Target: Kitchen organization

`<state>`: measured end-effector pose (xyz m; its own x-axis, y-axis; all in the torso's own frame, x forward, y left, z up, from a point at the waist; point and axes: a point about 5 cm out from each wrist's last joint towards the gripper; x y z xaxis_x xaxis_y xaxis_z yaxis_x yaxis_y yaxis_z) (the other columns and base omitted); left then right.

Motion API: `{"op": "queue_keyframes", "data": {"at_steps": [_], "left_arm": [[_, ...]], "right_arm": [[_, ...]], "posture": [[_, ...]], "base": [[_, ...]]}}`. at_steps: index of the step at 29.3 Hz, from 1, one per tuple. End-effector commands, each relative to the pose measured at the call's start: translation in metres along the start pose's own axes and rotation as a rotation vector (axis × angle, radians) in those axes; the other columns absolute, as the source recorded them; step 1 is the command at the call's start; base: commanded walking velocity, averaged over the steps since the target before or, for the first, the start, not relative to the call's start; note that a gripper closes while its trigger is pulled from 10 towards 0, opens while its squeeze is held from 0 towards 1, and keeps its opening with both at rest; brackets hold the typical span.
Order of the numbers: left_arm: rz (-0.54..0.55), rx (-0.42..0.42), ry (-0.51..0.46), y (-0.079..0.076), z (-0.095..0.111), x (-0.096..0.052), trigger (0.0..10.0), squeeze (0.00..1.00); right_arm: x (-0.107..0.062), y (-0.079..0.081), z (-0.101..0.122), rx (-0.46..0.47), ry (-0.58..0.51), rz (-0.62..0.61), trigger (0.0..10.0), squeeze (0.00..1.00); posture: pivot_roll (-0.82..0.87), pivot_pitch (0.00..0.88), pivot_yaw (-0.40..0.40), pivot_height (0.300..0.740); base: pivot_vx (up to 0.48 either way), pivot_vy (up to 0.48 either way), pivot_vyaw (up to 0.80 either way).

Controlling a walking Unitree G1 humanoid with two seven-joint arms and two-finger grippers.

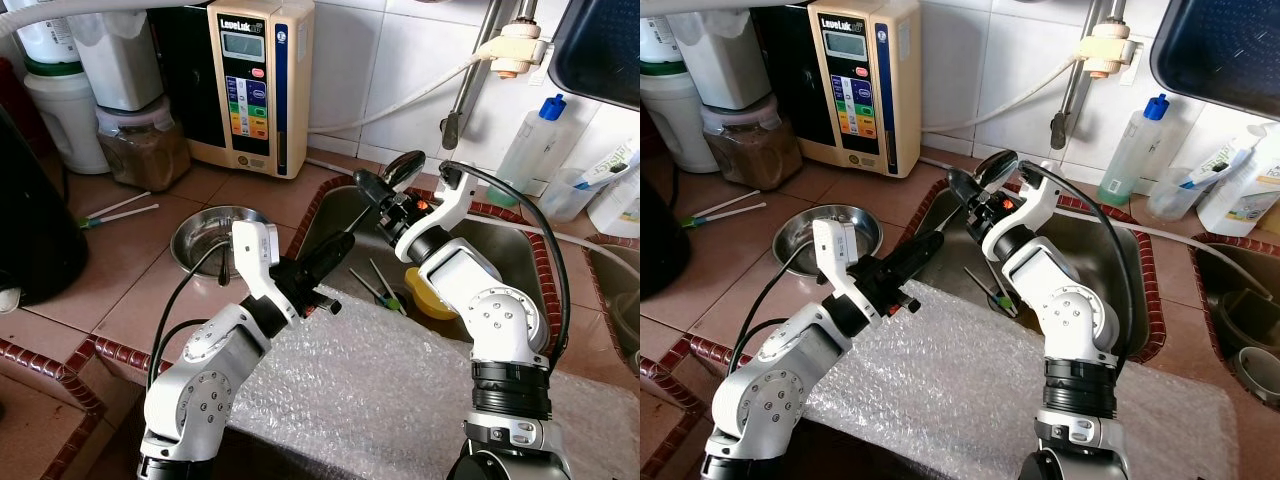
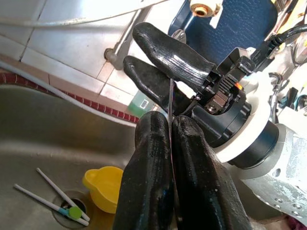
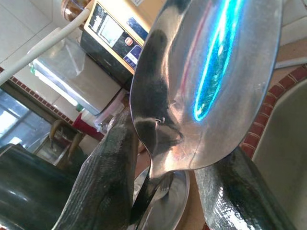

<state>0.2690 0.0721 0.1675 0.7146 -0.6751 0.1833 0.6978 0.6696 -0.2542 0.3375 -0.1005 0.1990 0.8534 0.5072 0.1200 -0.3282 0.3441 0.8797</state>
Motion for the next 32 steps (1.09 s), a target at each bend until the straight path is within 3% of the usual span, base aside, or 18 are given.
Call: {"op": "queue_keyframes", "data": {"at_steps": [1,2,3,4,5,6,15,20,21,24,26,32], "left_arm": [[0.056,0.041,-0.021,0.007,0.01,0.0,0.0,0.0],[0.065,0.044,-0.017,0.008,0.01,0.0,0.0,0.0],[0.062,0.05,-0.008,0.008,0.009,0.0,1.6,0.0],[0.061,0.052,-0.005,0.007,0.009,0.0,2.5,0.0],[0.065,0.052,0.002,0.008,0.008,0.0,9.5,0.0],[0.074,0.046,0.01,0.009,0.006,0.0,10.0,1.0],[0.093,0.043,0.04,0.011,0.003,0.0,10.0,1.0],[0.071,0.1,0.088,0.01,-0.001,-0.003,10.0,1.0],[0.071,0.1,0.088,0.01,-0.001,-0.003,10.0,1.0],[0.065,0.126,0.12,0.011,-0.004,-0.007,10.0,1.0],[0.059,0.143,0.14,0.012,-0.007,-0.01,10.0,1.0],[0.065,0.154,0.156,0.012,-0.008,-0.012,10.0,1.0]], "right_arm": [[-0.003,-0.008,0.003,-0.051,-0.003,-0.065,0.0,0.0],[-0.004,-0.008,0.003,-0.057,-0.004,-0.068,0.0,0.0],[-0.004,-0.009,0.004,-0.071,-0.01,-0.079,0.0,0.0],[-0.004,-0.009,0.005,-0.074,-0.013,-0.083,0.0,0.0],[-0.003,-0.01,0.006,-0.076,-0.019,-0.086,0.0,0.0],[-0.003,-0.01,0.008,-0.079,-0.029,-0.093,0.0,0.0],[-0.003,-0.012,0.014,-0.153,-0.063,-0.117,0.0,0.0],[0.003,-0.016,0.019,-0.468,-0.048,-0.15,0.0,0.0],[0.003,-0.016,0.019,-0.468,-0.048,-0.15,0.0,0.0],[0.007,-0.027,0.02,-0.715,-0.011,-0.201,0.0,0.0],[0.008,-0.036,0.022,-0.81,0.001,-0.237,0.0,0.0],[0.008,-0.054,0.026,-0.92,0.021,-0.311,0.0,0.0]], "posture": [[0.04,0.0,-0.042,0.74],[0.04,0.0,-0.042,0.74],[0.04,0.0,-0.042,0.74],[0.04,0.0,-0.042,0.74],[0.04,0.0,-0.043,0.74],[0.05,0.0,-0.043,0.74],[0.05,0.0,-0.042,0.74],[0.05,0.0,-0.042,0.74],[0.05,0.0,-0.042,0.74],[0.06,0.0,-0.041,0.74],[0.06,0.0,-0.041,0.74],[0.07,0.0,-0.045,0.74]], "base": [[0.0,0.0,0.0],[0.0,0.0,0.0],[0.0,0.0,0.0],[0.0,0.0,0.0],[0.0,0.0,0.0],[0.0,0.0,0.0],[0.0,0.0,0.0],[0.0,0.0,0.0],[0.0,0.0,0.0],[0.0,0.0,0.0],[0.0,0.0,0.0],[0.0,0.0,0.0]]}}
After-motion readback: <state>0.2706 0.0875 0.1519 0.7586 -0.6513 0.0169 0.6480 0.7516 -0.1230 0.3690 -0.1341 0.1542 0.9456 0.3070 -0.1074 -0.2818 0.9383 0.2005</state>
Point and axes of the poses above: a point about 5 cm out from each wrist's last joint towards the gripper, its own x axis pointing out of the wrist towards the gripper, its own z axis along the axis of the wrist's last joint, y = z × x, and after that the axes turned 15 degrees about x, right-handed
